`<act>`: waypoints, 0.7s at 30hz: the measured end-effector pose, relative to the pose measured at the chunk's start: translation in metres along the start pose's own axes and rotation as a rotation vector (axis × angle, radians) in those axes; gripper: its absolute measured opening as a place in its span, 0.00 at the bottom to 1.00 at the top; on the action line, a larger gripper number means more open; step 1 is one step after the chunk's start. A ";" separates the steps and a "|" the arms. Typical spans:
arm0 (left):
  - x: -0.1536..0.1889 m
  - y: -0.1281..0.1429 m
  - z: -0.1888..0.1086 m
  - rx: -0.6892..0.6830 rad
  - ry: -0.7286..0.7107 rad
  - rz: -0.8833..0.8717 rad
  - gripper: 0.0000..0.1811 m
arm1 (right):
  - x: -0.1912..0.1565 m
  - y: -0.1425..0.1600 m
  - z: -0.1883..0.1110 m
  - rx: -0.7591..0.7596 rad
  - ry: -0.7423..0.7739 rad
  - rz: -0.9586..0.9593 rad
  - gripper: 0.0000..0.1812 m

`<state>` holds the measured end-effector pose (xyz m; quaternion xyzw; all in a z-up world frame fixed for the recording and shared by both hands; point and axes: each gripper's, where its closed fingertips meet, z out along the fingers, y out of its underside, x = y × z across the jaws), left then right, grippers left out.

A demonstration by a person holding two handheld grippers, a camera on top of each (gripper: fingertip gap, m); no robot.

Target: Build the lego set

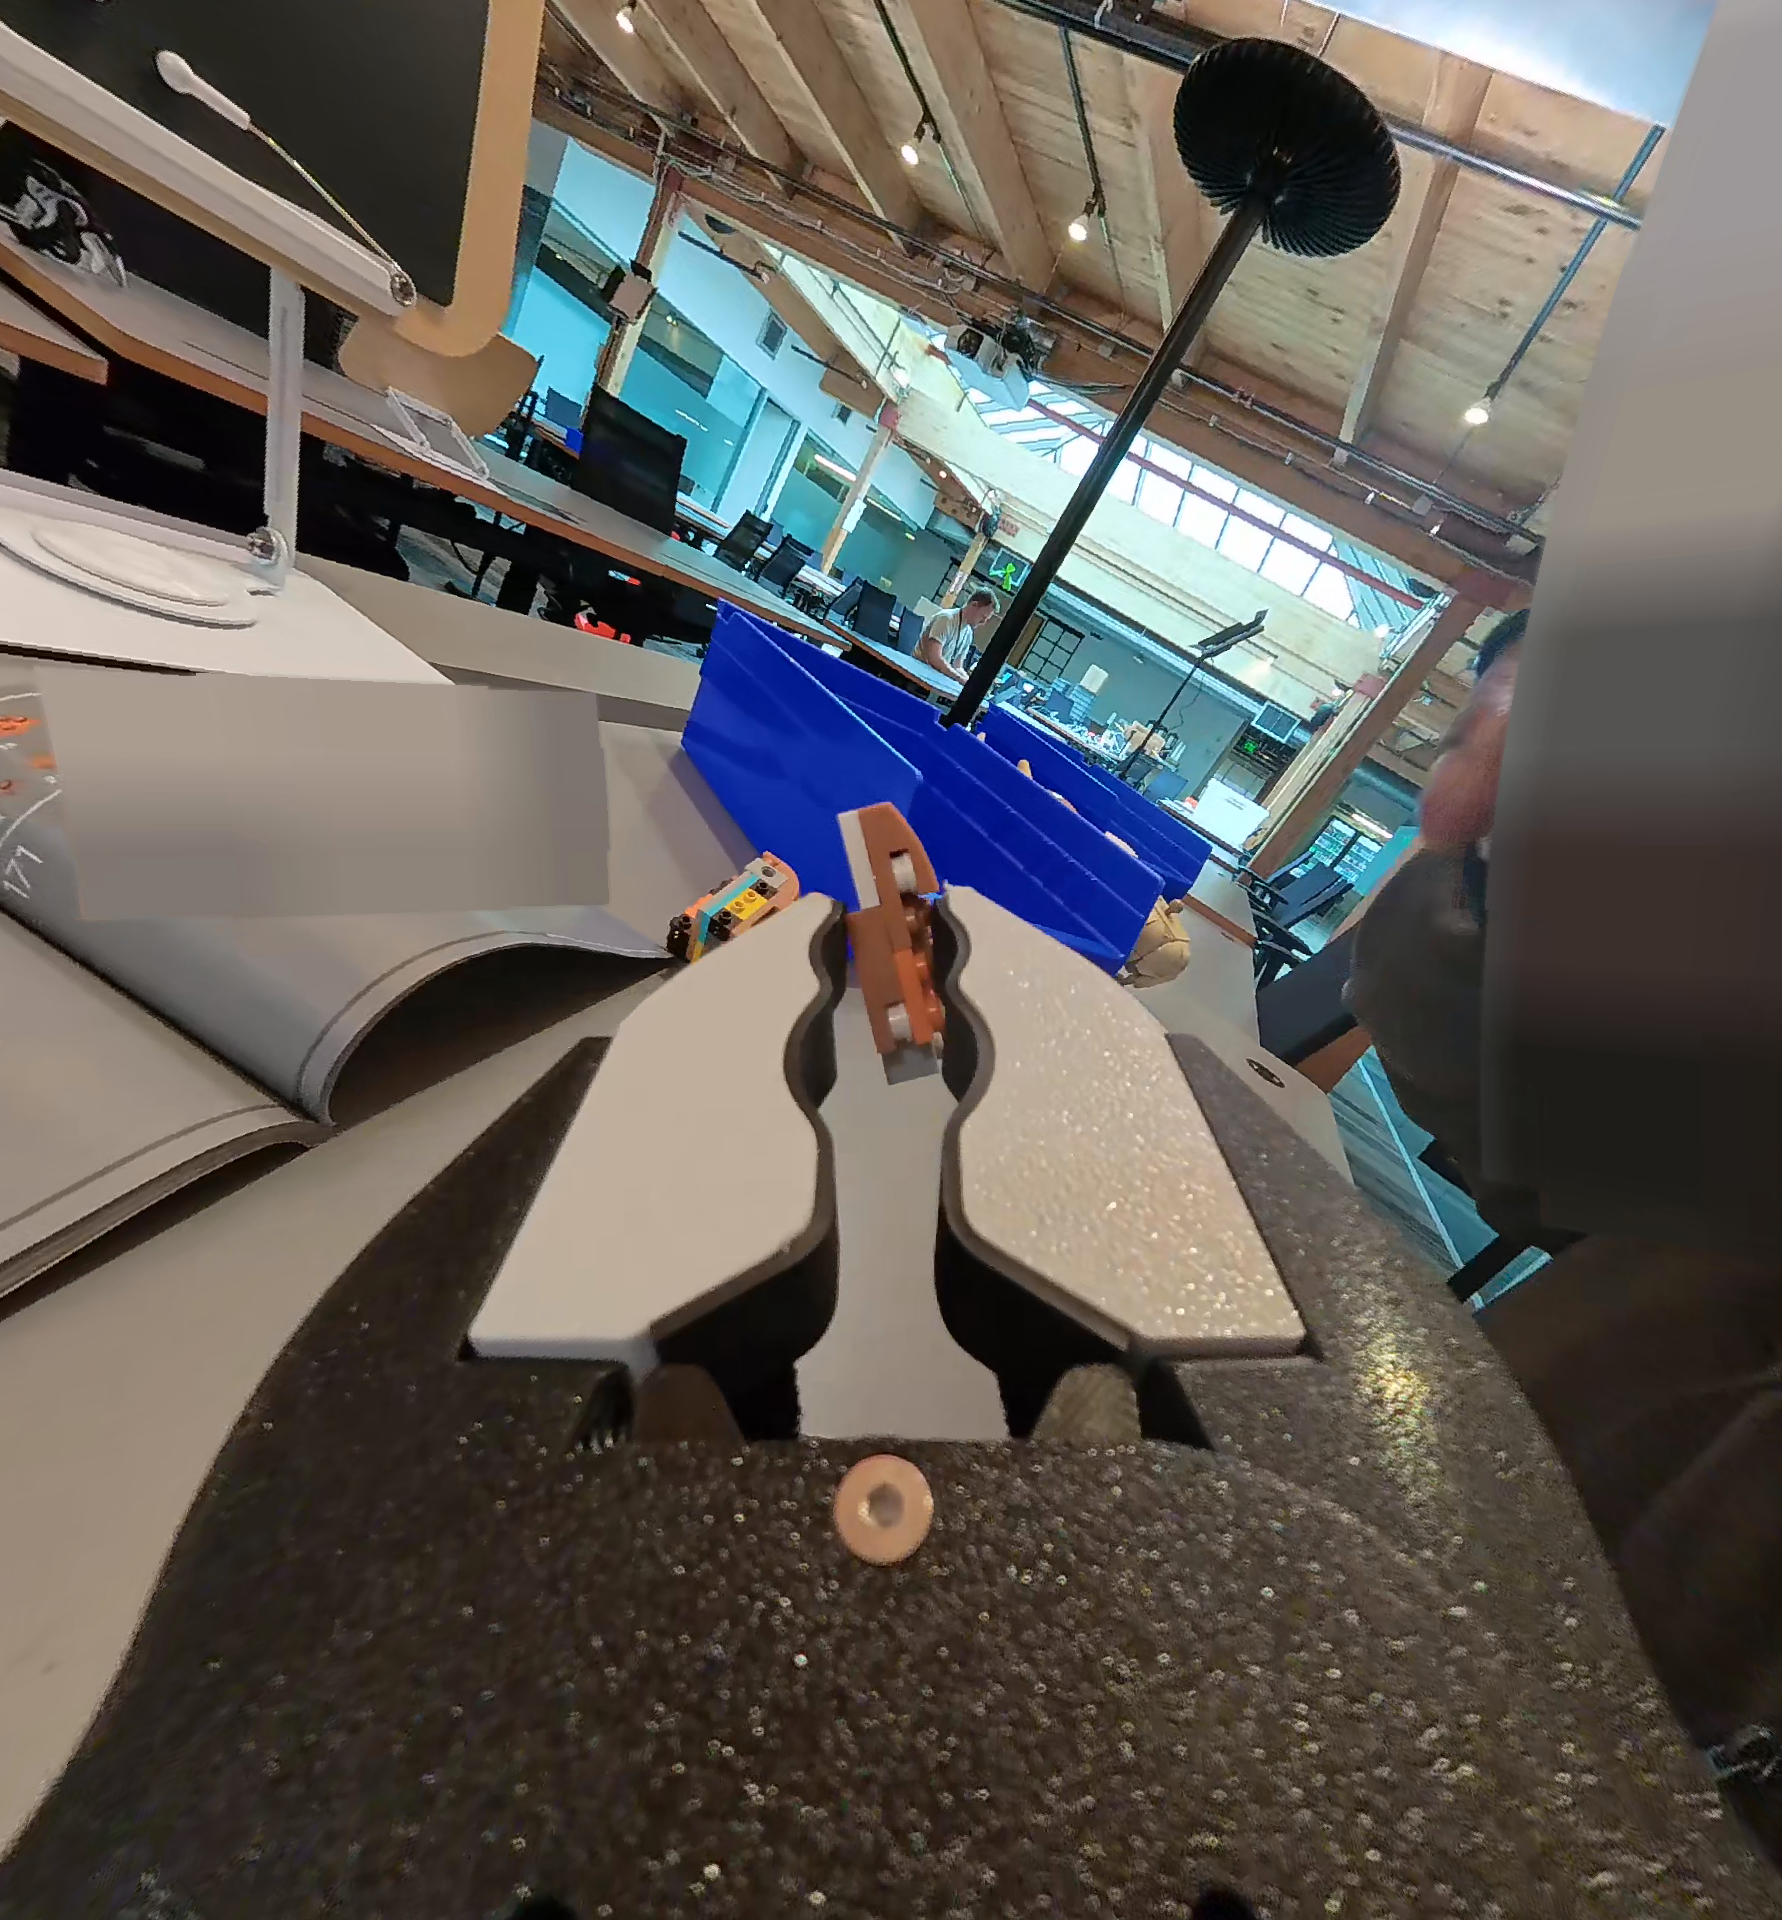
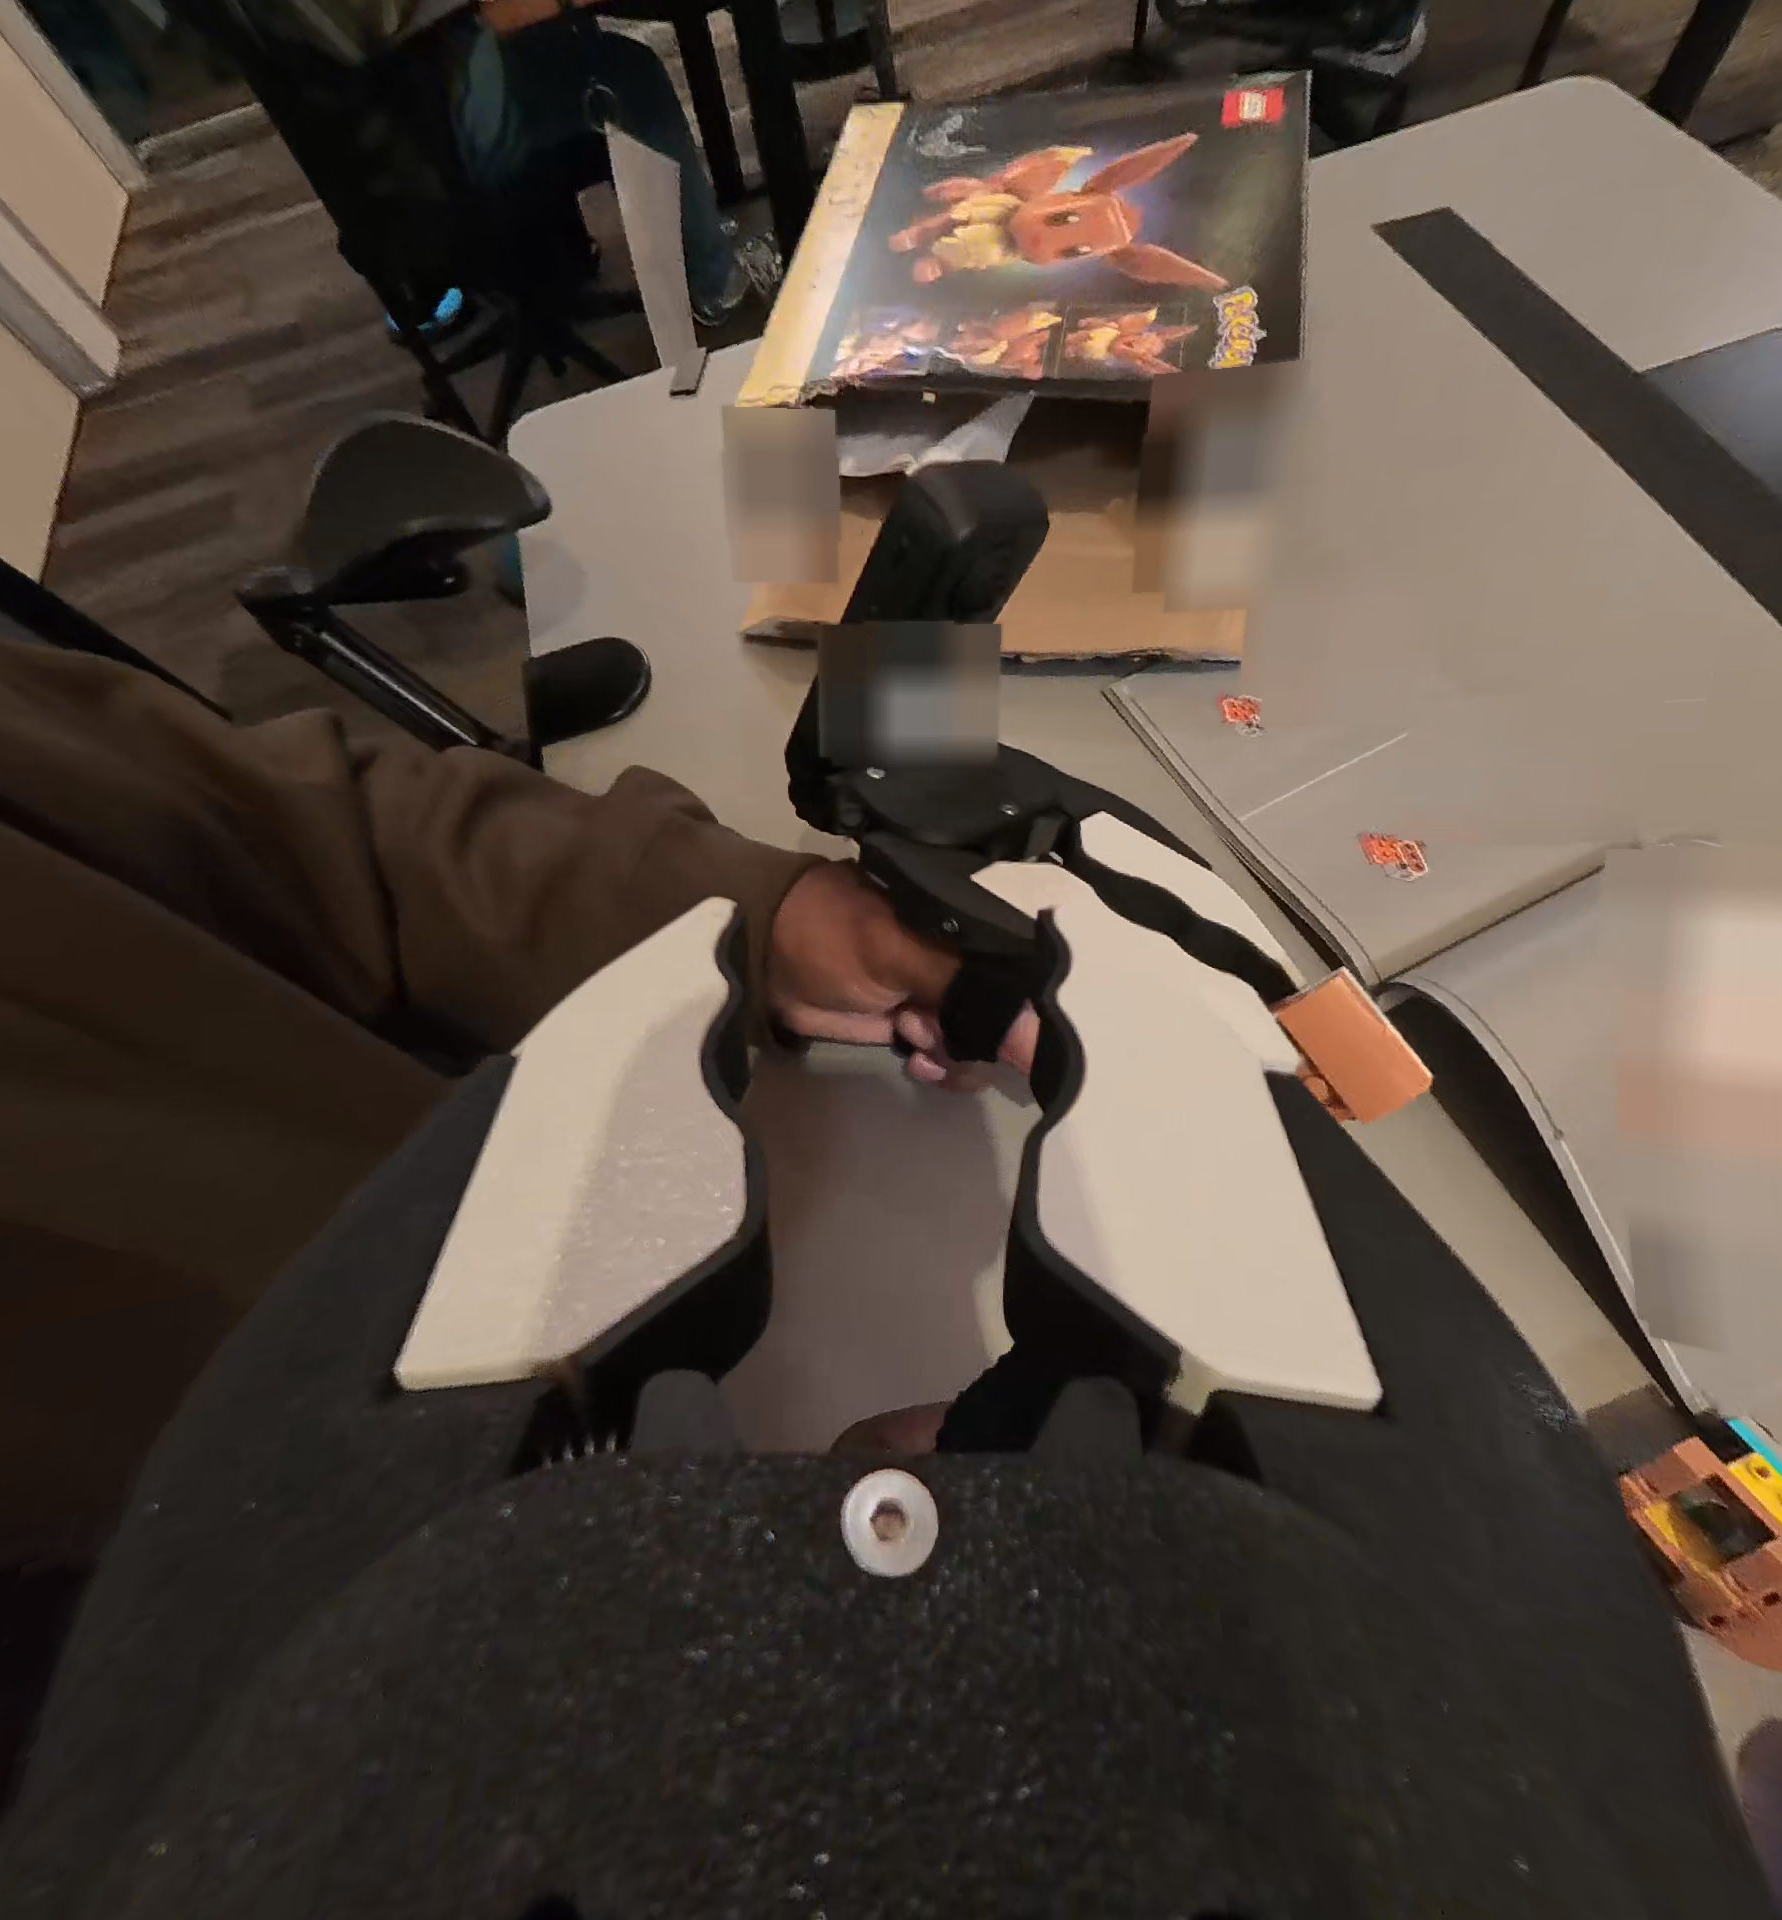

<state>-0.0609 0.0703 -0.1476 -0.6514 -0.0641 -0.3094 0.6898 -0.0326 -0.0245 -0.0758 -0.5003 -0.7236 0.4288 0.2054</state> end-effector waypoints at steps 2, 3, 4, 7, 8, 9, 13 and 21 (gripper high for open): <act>0.001 0.000 0.001 0.005 0.006 -0.016 0.09 | 0.005 0.009 0.001 -0.020 -0.014 0.033 0.29; 0.001 0.000 0.001 0.006 0.011 -0.022 0.09 | 0.006 0.014 0.002 -0.033 -0.032 0.058 0.29; 0.002 0.001 0.002 0.002 0.013 -0.022 0.09 | 0.006 0.019 0.003 -0.041 -0.046 0.076 0.30; 0.001 0.009 0.005 -0.057 0.002 -0.051 0.09 | 0.021 0.040 0.006 -0.031 -0.029 0.119 0.31; 0.000 0.015 0.008 -0.099 -0.010 -0.068 0.09 | 0.032 0.051 0.008 -0.034 -0.016 0.160 0.30; -0.002 0.022 0.010 -0.150 -0.031 -0.082 0.09 | 0.046 0.064 0.010 -0.038 0.007 0.206 0.30; -0.013 0.055 0.015 -0.376 -0.137 -0.123 0.09 | 0.100 0.122 0.011 -0.072 0.159 0.302 0.30; -0.019 0.085 0.023 -0.557 -0.176 -0.261 0.09 | 0.147 0.188 -0.003 -0.107 0.272 0.407 0.31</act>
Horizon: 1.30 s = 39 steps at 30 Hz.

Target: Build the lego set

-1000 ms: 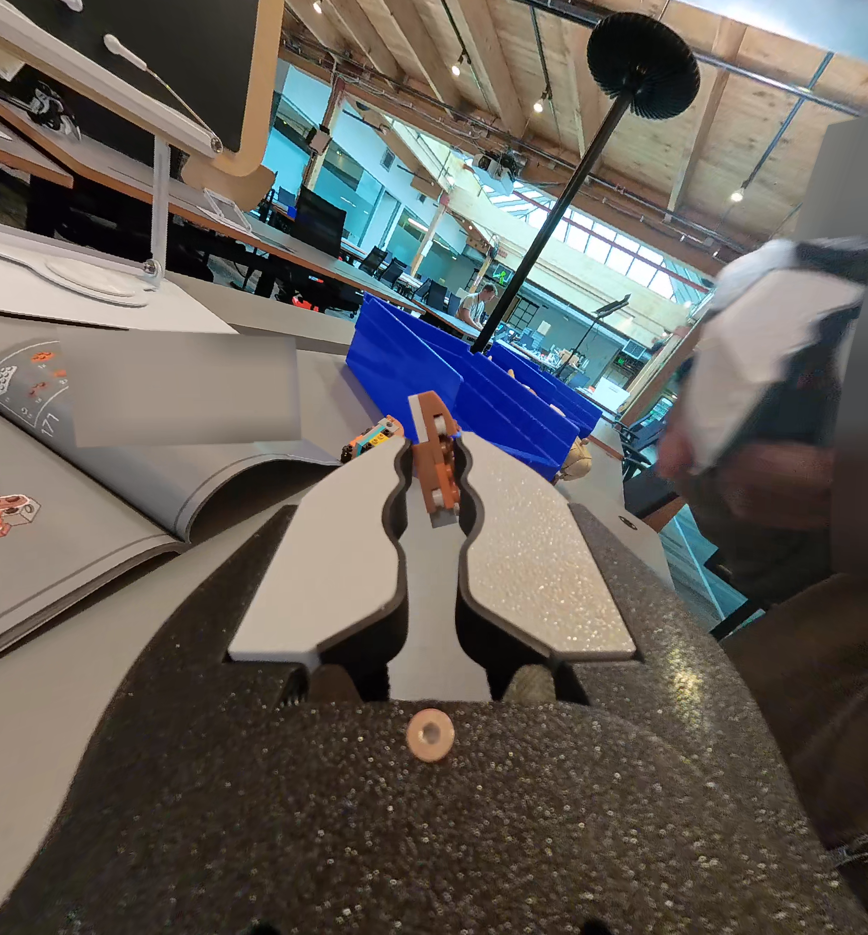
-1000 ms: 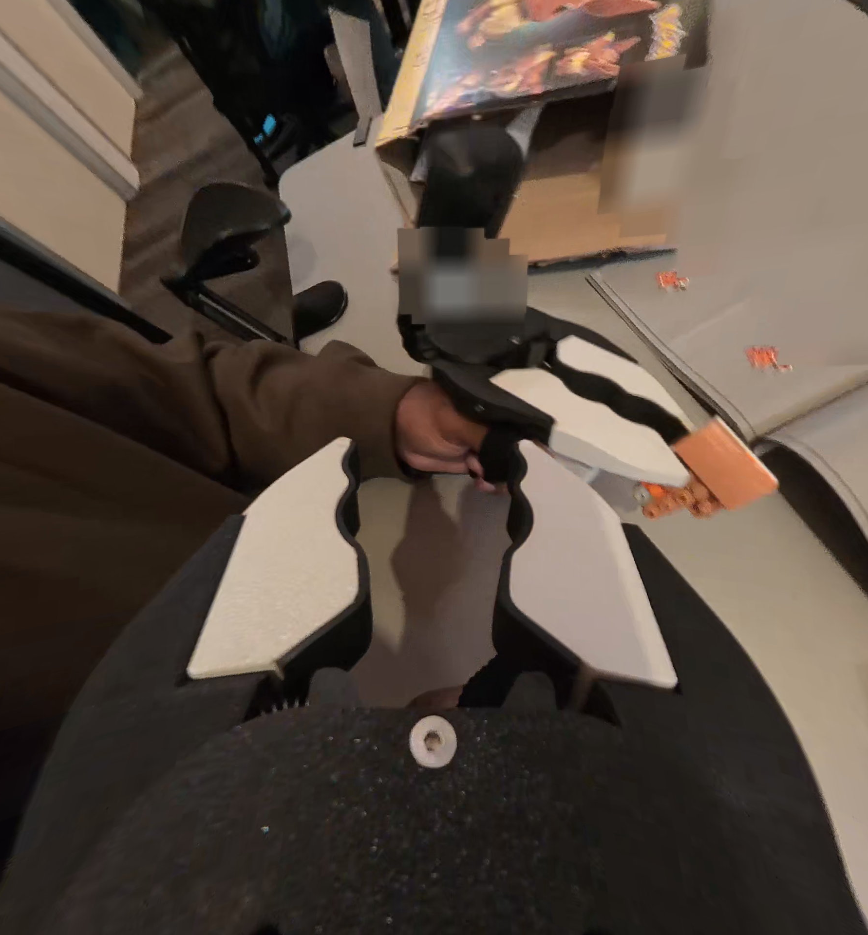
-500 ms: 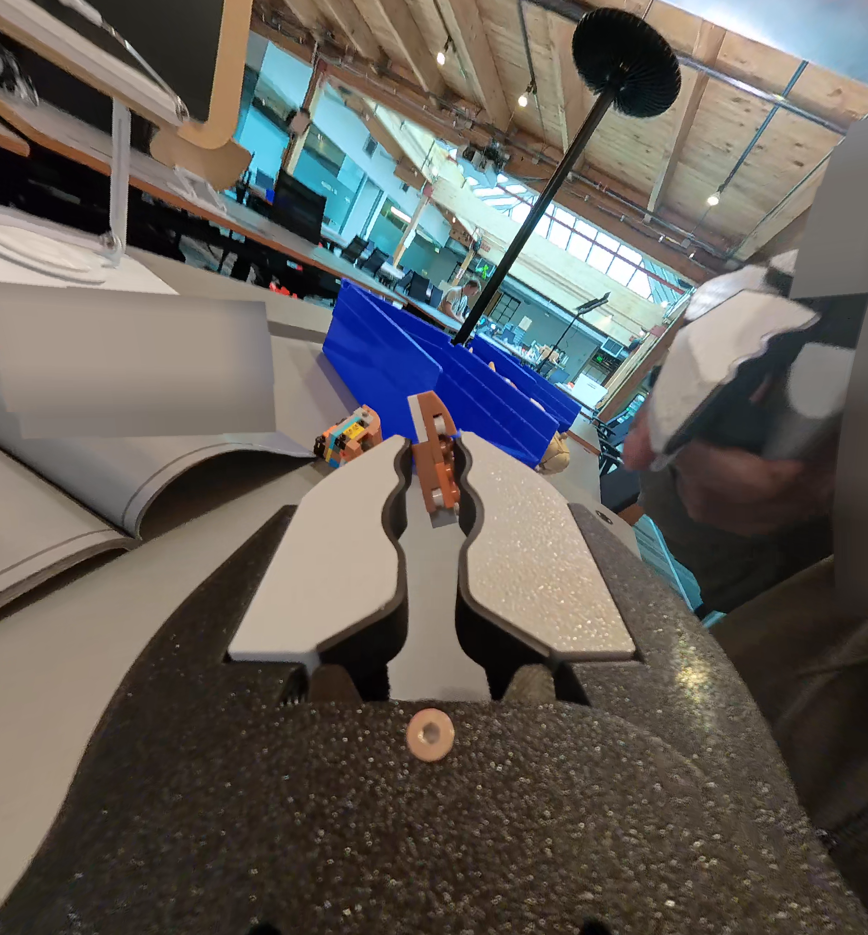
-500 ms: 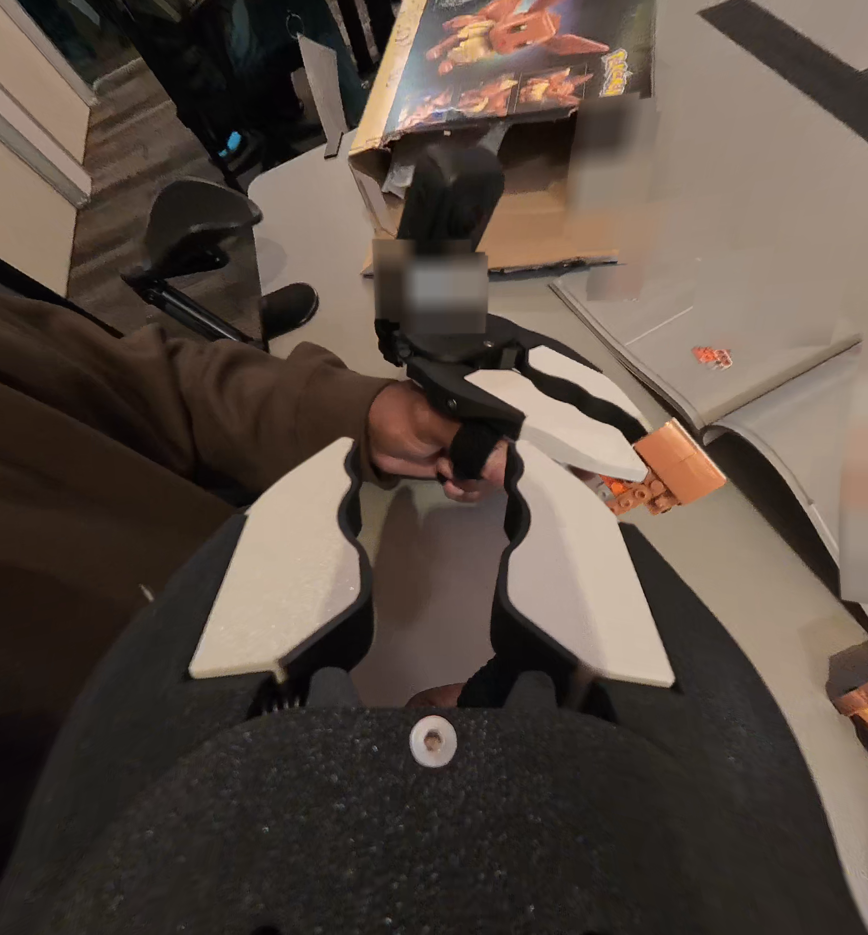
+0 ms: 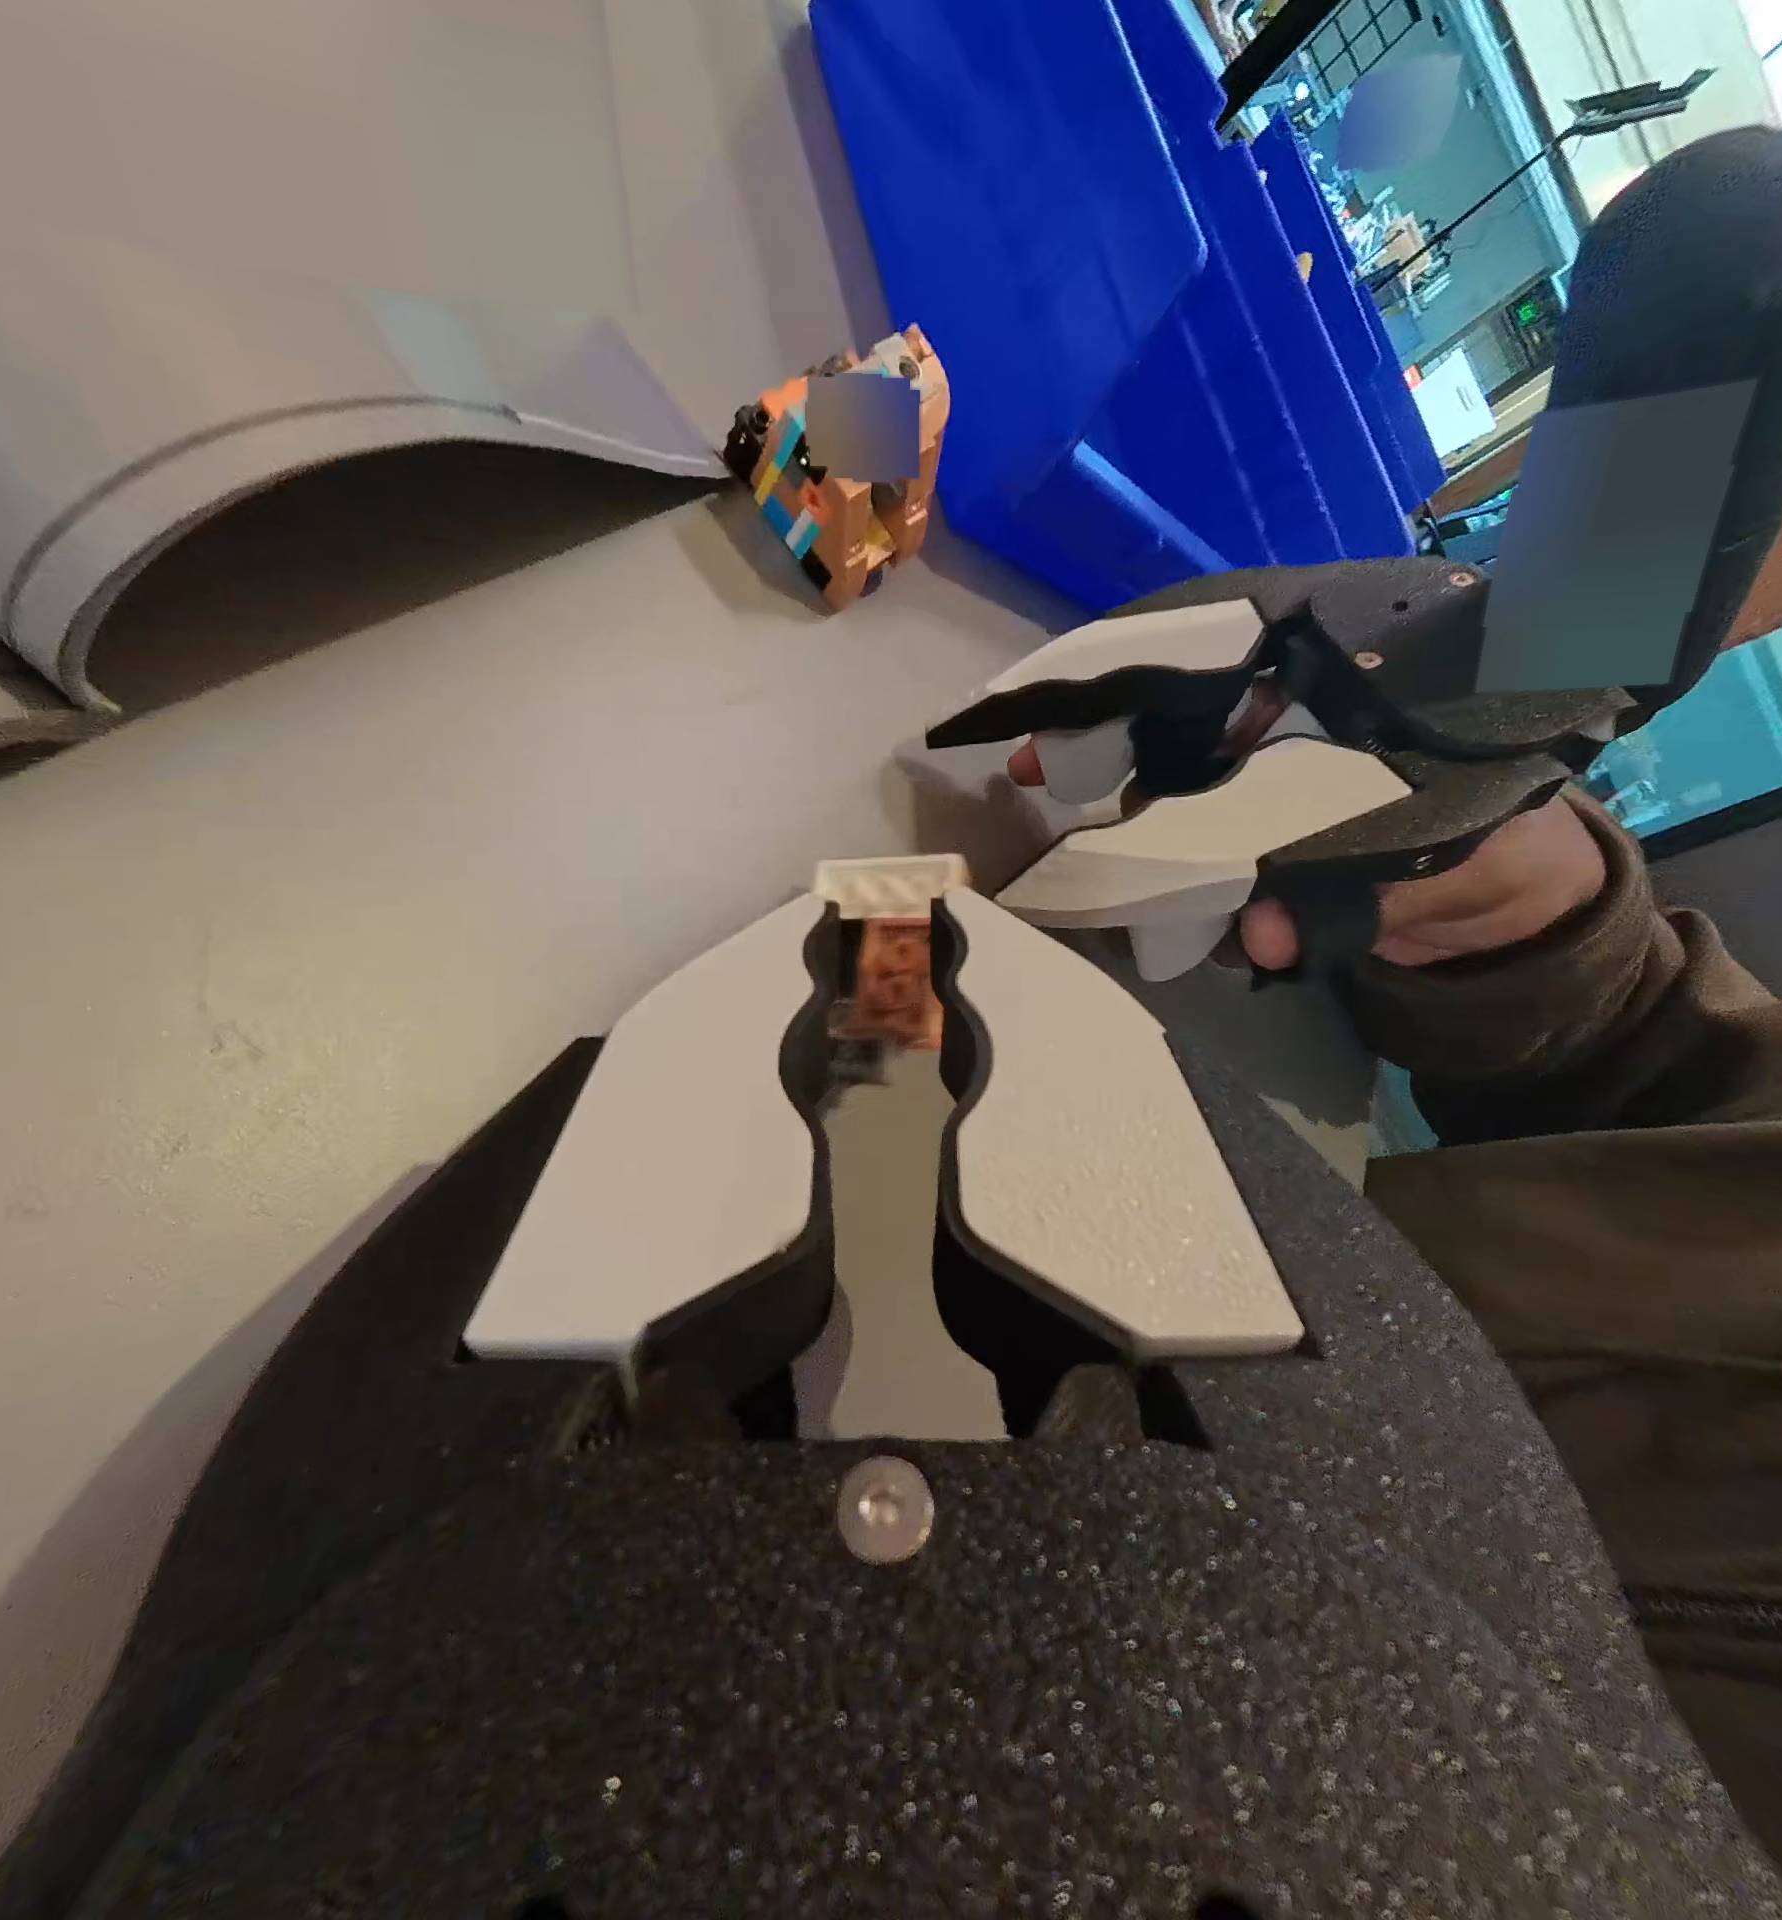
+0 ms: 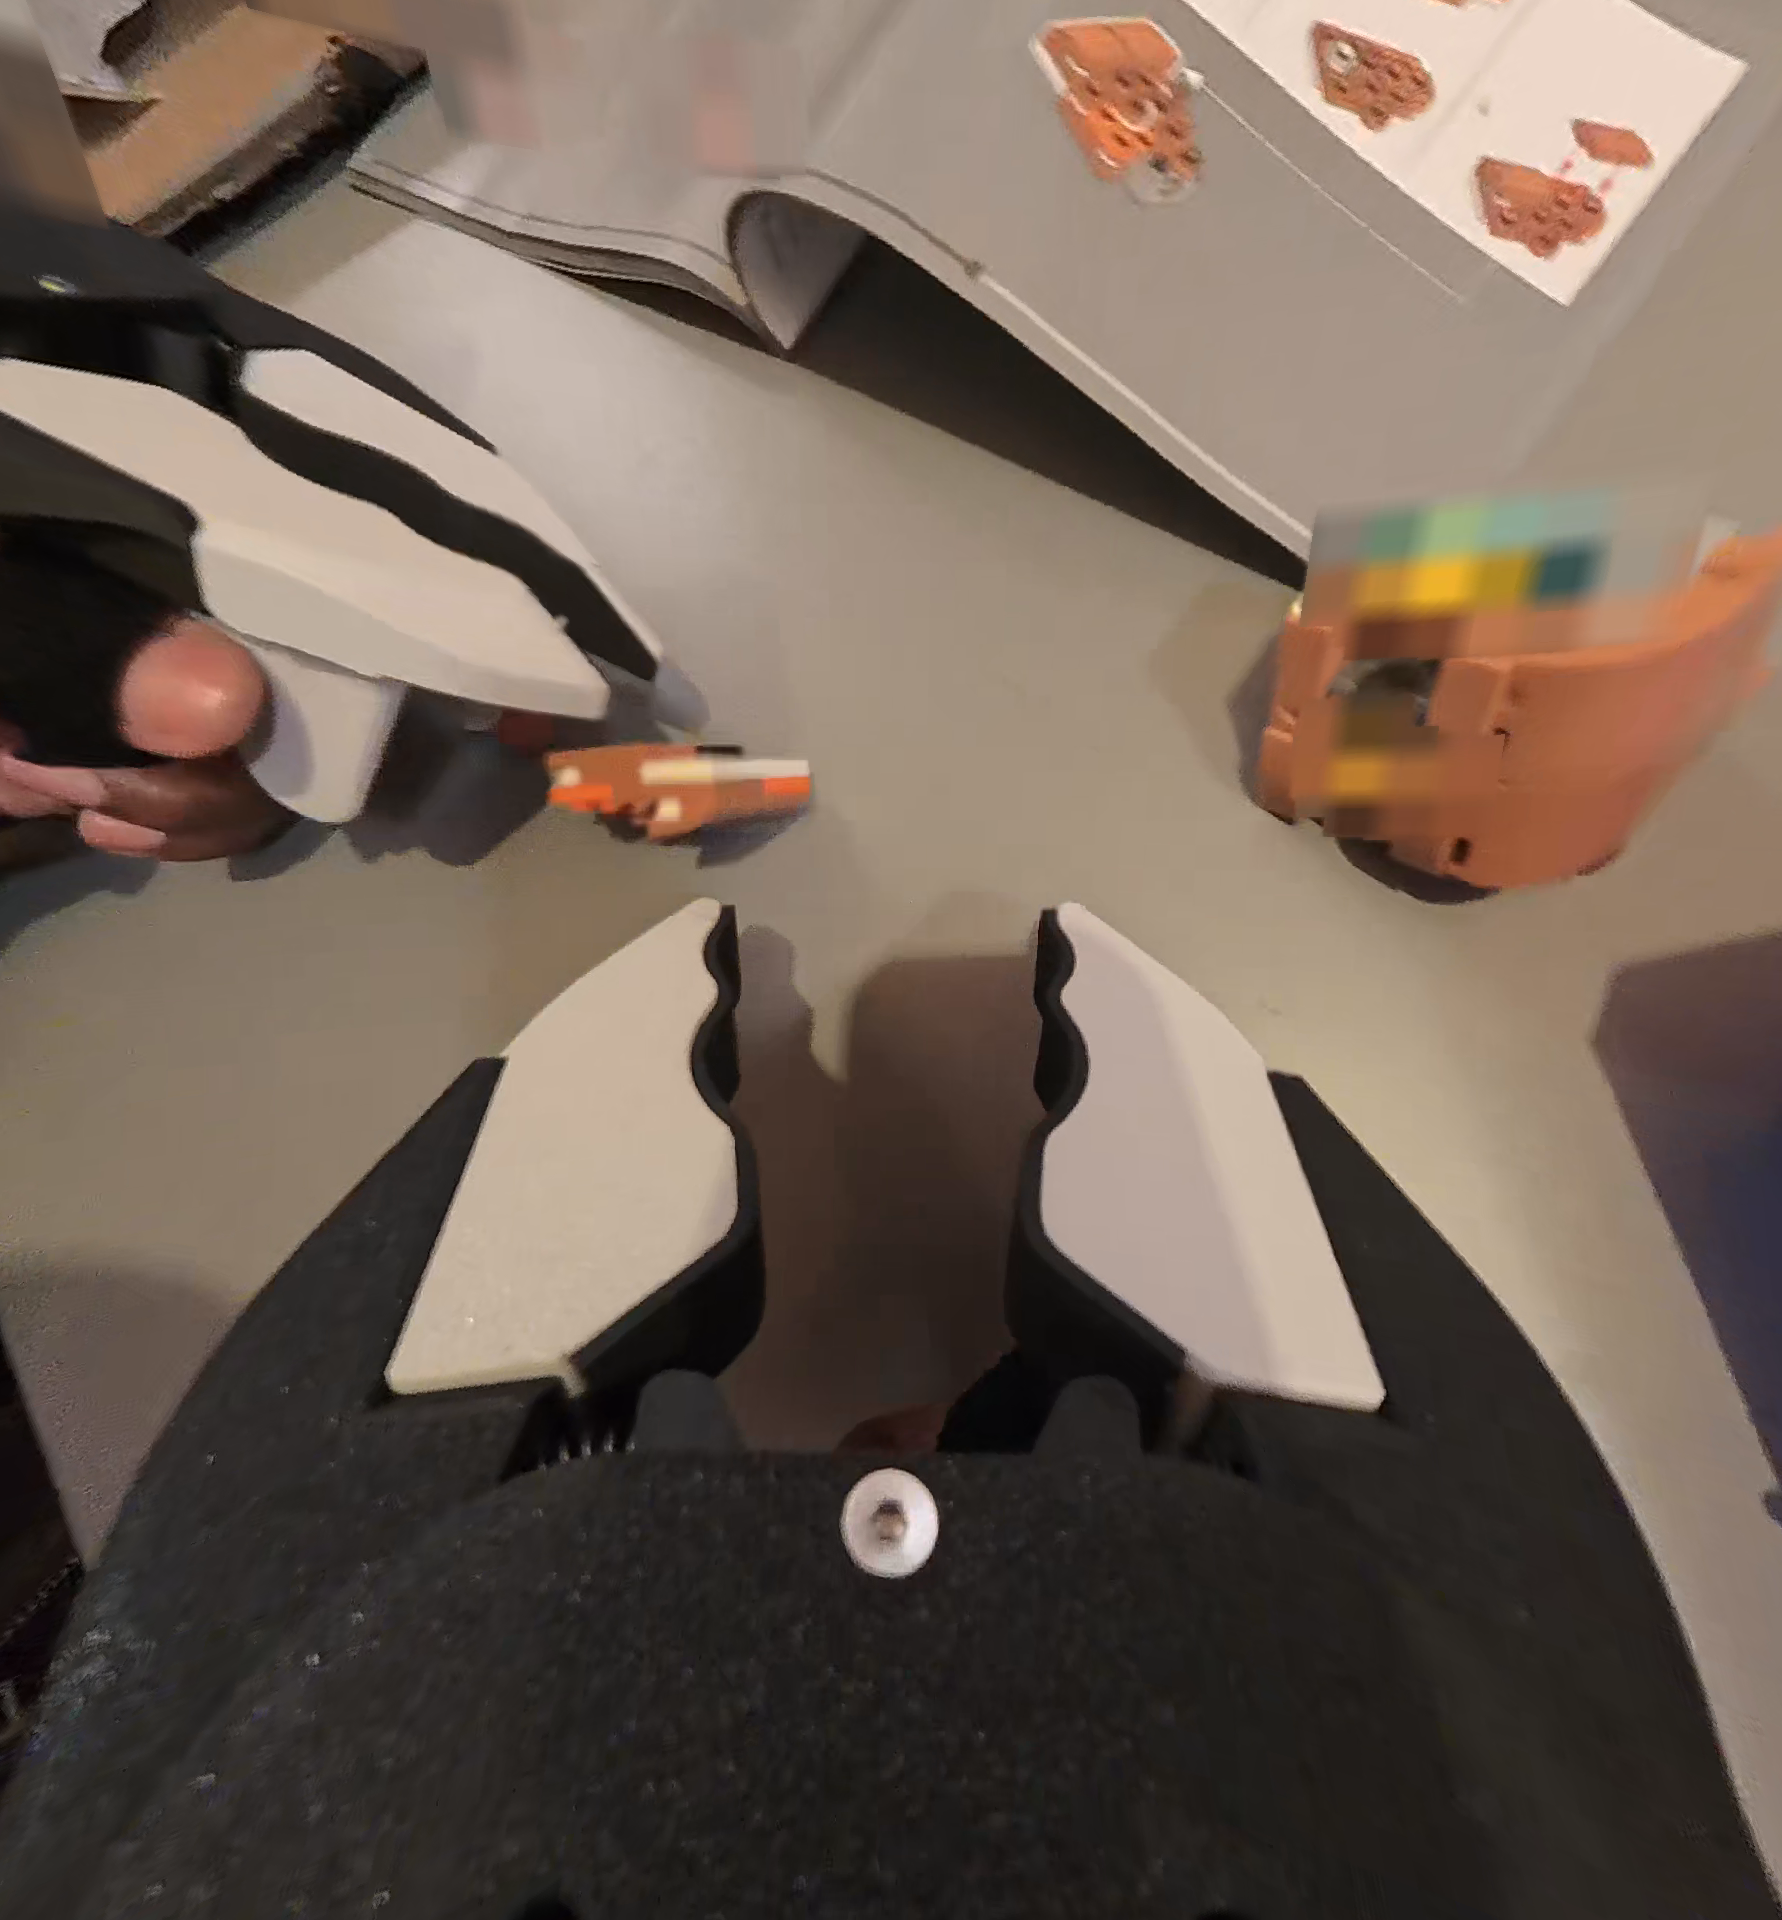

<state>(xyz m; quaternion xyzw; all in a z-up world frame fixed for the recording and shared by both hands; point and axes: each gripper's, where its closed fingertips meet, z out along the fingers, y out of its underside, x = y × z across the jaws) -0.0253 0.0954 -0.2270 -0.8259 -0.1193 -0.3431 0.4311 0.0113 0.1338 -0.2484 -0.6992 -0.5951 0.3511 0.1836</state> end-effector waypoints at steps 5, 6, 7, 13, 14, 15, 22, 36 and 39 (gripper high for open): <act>-0.008 -0.006 -0.004 0.020 -0.055 0.043 0.11 | 0.011 -0.002 -0.004 0.036 0.012 -0.021 0.30; -0.008 -0.005 -0.005 0.017 -0.055 0.051 0.12 | 0.011 -0.002 -0.005 0.039 0.009 -0.031 0.30; -0.007 -0.004 -0.006 0.007 -0.051 0.063 0.13 | 0.012 -0.002 -0.006 0.043 0.007 -0.046 0.30; 0.003 0.012 -0.007 -0.101 -0.101 0.326 0.20 | 0.012 -0.002 -0.014 0.079 -0.019 -0.154 0.30; 0.005 0.014 -0.004 -0.127 -0.116 0.371 0.23 | 0.012 -0.001 -0.014 0.079 -0.022 -0.163 0.30; 0.008 0.017 0.000 -0.152 -0.123 0.406 0.25 | 0.011 -0.001 -0.013 0.080 -0.027 -0.169 0.30; -0.001 0.032 0.031 -0.297 -0.300 0.603 0.30 | -0.002 0.003 -0.010 0.060 -0.062 -0.244 0.28; 0.054 -0.005 0.019 -0.003 0.420 -0.329 0.20 | -0.017 -0.034 -0.045 0.470 -0.054 -0.732 0.31; 0.065 -0.005 0.019 0.015 0.534 -0.453 0.20 | -0.025 -0.042 -0.054 0.545 -0.049 -0.792 0.29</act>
